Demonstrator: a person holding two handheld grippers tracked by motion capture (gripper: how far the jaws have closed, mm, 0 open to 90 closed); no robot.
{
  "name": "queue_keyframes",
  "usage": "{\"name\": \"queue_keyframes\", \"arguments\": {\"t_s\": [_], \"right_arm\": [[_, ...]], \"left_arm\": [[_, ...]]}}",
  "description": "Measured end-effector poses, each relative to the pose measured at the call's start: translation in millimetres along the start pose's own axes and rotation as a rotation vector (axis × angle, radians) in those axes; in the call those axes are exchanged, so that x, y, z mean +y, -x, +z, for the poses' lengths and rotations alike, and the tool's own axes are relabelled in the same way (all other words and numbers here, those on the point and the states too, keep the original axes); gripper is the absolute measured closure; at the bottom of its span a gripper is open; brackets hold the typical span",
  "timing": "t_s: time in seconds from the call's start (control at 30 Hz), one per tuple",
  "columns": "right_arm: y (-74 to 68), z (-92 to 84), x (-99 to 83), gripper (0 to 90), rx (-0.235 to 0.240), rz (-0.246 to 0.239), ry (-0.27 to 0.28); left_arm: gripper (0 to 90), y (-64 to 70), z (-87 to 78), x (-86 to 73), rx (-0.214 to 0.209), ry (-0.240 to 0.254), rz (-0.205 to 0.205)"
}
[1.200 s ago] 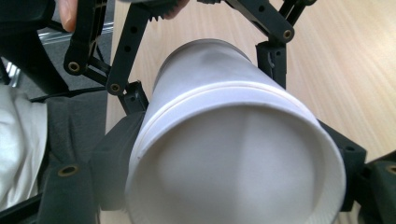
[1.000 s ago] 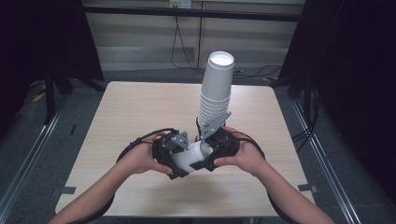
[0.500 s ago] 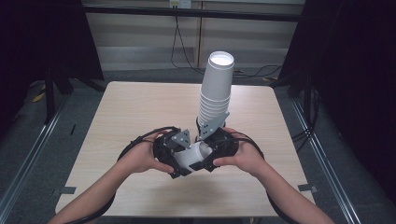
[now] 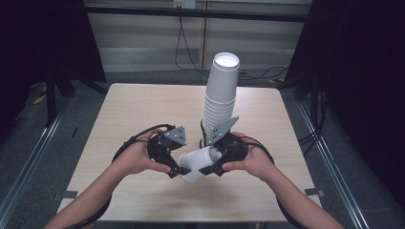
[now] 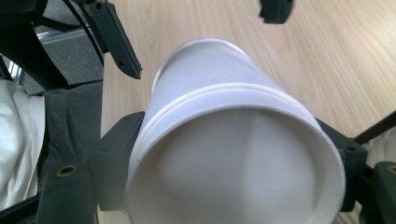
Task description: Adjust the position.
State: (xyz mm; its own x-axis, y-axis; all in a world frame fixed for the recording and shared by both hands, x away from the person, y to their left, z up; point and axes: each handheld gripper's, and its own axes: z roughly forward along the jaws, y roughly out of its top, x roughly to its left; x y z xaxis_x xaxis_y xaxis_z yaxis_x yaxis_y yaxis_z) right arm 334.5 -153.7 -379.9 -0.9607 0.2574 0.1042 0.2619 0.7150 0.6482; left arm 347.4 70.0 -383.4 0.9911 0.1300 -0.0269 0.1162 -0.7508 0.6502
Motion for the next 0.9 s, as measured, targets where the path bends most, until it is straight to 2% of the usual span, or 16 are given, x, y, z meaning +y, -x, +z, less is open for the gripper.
{"name": "queue_keyframes", "arguments": {"t_s": [0.1,0.13,0.2,0.23,0.33,0.4,0.47,0.5,0.67,0.9], "right_arm": [[0.9,-4.2,-1.3,21.9,-0.01,0.003,0.017],[1.0,-5.9,-1.9,22.0,-0.012,0.012,0.016],[2.1,-8.1,-3.2,22.0,-0.016,0.016,0.028],[2.4,-8.8,-3.7,22.0,-0.017,0.022,0.033],[3.1,-11.0,-3.7,22.0,-0.018,0.022,0.04],[2.8,-13.4,-3.2,22.0,-0.021,0.025,0.042],[3.3,-15.2,-3.0,22.0,-0.025,0.021,0.053],[3.2,-16.4,-2.6,22.0,-0.025,0.022,0.056],[4.0,-17.1,-2.4,21.9,-0.03,0.027,0.061],[3.2,-15.9,0.8,21.8,-0.023,0.025,0.073]], "left_arm": [[6.7,-1.9,-0.1,-7.9,-0.003,-0.002,-0.01],[6.7,-2.1,0.9,-10.9,0.005,0.011,-0.022],[6.7,-4.5,0.3,-15.7,-0.005,0.001,-0.035],[6.7,-4.4,2.0,-18.6,0.01,0.013,-0.047],[6.7,-6.4,5.7,-27.5,0.012,0.022,-0.067],[6.7,-7.3,9.2,-33.6,-0.008,0.032,-0.091],[6.8,-7.8,12.6,-38.2,-0.012,0.033,-0.087],[6.7,-6.5,15.9,-40.4,-0.019,0.043,-0.099],[6.8,-3.9,20.1,-40.8,-0.043,0.072,-0.103],[6.8,-2.3,25.9,-38.0,-0.043,0.077,-0.099]]}}
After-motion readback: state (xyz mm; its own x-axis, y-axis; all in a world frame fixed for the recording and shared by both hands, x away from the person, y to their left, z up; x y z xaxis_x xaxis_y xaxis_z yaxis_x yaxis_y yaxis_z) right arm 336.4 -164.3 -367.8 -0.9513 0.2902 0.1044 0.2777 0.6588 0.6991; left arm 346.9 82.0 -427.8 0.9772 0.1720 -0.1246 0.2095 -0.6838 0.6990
